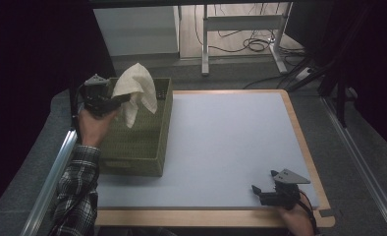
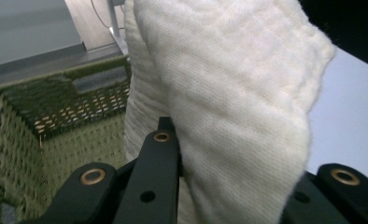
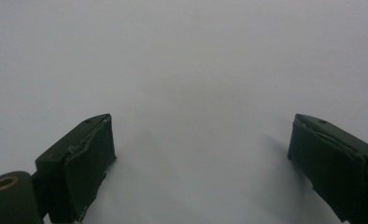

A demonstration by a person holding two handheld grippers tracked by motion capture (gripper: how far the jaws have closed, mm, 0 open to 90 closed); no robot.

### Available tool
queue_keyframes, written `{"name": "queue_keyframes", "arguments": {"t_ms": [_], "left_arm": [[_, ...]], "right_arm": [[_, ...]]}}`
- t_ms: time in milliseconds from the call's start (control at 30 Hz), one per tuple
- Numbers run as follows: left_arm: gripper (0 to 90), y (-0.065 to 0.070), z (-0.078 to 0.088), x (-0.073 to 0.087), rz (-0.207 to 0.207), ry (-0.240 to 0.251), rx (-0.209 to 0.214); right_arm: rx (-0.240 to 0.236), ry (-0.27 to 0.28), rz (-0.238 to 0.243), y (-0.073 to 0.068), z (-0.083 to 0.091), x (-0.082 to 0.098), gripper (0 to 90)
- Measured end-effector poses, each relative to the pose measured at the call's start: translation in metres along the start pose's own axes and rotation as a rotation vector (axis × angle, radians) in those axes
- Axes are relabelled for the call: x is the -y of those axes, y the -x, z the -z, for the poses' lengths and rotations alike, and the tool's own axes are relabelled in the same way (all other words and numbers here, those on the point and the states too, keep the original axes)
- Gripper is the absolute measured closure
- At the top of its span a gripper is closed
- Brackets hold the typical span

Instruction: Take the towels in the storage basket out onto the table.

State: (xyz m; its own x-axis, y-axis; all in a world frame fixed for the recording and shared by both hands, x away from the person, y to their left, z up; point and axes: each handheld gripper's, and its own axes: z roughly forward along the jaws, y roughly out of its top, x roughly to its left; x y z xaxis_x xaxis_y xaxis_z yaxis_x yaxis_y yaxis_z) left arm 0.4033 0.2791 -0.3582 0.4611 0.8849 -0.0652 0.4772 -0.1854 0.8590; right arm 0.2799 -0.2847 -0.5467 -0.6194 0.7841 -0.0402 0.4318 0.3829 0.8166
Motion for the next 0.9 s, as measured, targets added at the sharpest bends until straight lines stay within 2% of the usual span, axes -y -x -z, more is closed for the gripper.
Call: {"name": "queue_keyframes", "arguments": {"t_ms": [333, 600, 900], "left_arm": [[82.3, 0.022, -0.002, -0.014, -0.018, 0.022, 0.049], [82.1, 0.045, -0.015, -0.022, -0.054, 0.027, 0.097], [82.0, 0.073, -0.033, -0.023, -0.068, 0.043, 0.17]], "right_arm": [[0.0, 0.0, 0.0, 0.0, 0.0, 0.0, 7.4], [-0.001, 0.0, -0.001, 0.0, 0.0, 0.0, 7.4], [-0.001, 0.0, 0.0, 0.0, 0.0, 0.0, 7.4]]}}
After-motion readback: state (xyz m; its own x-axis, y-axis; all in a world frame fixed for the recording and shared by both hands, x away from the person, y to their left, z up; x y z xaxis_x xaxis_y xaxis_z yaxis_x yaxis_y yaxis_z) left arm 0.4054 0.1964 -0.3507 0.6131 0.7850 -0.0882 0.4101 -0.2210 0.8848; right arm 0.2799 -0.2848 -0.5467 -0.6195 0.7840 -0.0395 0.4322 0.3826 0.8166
